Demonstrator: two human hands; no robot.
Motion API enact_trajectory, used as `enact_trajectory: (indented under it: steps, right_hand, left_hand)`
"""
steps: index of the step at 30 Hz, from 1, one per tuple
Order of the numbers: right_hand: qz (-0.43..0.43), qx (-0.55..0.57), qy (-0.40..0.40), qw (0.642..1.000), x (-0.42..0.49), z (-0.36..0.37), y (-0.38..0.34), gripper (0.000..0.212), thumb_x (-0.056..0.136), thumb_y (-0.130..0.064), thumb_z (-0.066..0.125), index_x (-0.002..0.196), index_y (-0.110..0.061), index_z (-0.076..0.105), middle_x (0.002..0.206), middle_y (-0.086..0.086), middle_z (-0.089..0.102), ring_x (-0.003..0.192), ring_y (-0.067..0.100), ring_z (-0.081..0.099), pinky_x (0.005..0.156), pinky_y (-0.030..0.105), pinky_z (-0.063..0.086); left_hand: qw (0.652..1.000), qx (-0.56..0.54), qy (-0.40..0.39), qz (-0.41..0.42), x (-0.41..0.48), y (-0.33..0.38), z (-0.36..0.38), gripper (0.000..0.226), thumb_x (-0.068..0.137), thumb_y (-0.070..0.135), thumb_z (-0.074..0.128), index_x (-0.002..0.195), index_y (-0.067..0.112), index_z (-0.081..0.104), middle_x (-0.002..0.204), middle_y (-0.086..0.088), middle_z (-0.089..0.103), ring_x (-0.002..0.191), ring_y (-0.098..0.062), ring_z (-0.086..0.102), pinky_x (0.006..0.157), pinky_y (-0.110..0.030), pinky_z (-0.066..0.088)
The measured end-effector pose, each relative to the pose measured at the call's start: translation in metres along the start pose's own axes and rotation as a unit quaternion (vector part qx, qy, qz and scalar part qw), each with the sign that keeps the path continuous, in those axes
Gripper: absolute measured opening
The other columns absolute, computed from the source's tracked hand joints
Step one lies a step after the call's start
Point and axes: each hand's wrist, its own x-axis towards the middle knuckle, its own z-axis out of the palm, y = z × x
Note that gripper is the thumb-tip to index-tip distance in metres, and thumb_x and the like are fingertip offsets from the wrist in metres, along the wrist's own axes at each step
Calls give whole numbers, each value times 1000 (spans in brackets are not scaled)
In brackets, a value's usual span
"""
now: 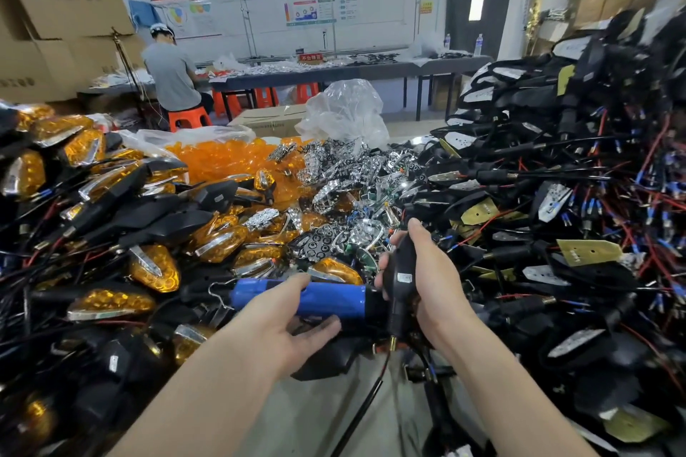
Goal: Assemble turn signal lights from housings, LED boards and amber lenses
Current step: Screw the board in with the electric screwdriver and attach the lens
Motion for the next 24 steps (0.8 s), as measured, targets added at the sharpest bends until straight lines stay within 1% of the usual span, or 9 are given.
enact_trajectory:
  steps: [3,7,11,14,16,17,19,22,24]
  right_hand:
    - [2,0,4,1000,0,-1,-2,35,99,-48,58,79,-19,63,66,8,64,51,24,60,45,25,48]
    - [19,19,5,1000,4,-4,-2,31,99,-43,58,78,-21,61,65,6,62,49,23,59,44,22,45]
    - [17,49,17,998,4,-7,-3,33,101,-42,56,74,-22,63,65,6,63,49,23,60,42,26,46]
    - [18,91,26,995,5,-10,-5,32,101,-40,56,77,-20,60,65,5,61,49,23,58,44,25,47]
    - [21,118,31,992,6,-11,-6,31,101,-41,57,77,-20,60,65,4,61,50,21,57,45,25,48]
    - [21,124,35,991,6,-12,-7,31,101,-41,58,78,-20,60,66,4,61,50,21,57,46,26,49]
    - [11,123,38,992,7,-13,-7,31,101,-42,58,79,-20,61,67,5,62,52,22,57,47,29,50]
    - [-20,97,21,995,9,-16,-5,35,102,-43,58,74,-24,66,71,8,62,56,24,58,54,36,54]
    - [-40,58,3,997,9,-15,-1,34,100,-47,59,76,-26,68,73,8,63,59,24,61,57,38,55]
  left_hand:
    - [994,59,-26,89,12,-9,3,22,90,20,72,100,5,60,93,-21,65,86,-34,66,73,-44,57]
    - [957,151,-11,249,28,-24,5,23,88,26,73,104,11,66,83,-3,65,72,-16,60,77,-39,57]
    - [922,178,-14,344,36,-26,7,38,77,45,78,104,20,69,91,6,73,84,-10,68,75,-27,47]
    - [919,109,-48,376,41,-30,16,75,61,56,80,122,20,55,99,4,71,92,-8,69,86,-30,48]
    - [917,46,-92,386,42,-28,26,84,60,51,82,132,23,50,93,9,70,91,-9,70,90,-35,53]
    - [914,8,-108,391,41,-23,30,85,60,48,82,135,23,50,89,12,69,87,-6,70,84,-33,56]
    - [905,-74,-132,397,39,-5,32,78,65,39,84,134,21,54,86,14,69,80,-4,68,75,-28,58]
    - [889,-203,-177,371,36,20,22,64,77,18,81,135,14,53,103,0,70,94,-12,70,85,-38,59]
    - [883,-228,-182,367,34,29,9,53,81,19,79,127,11,55,99,-2,68,93,-14,70,86,-44,58]
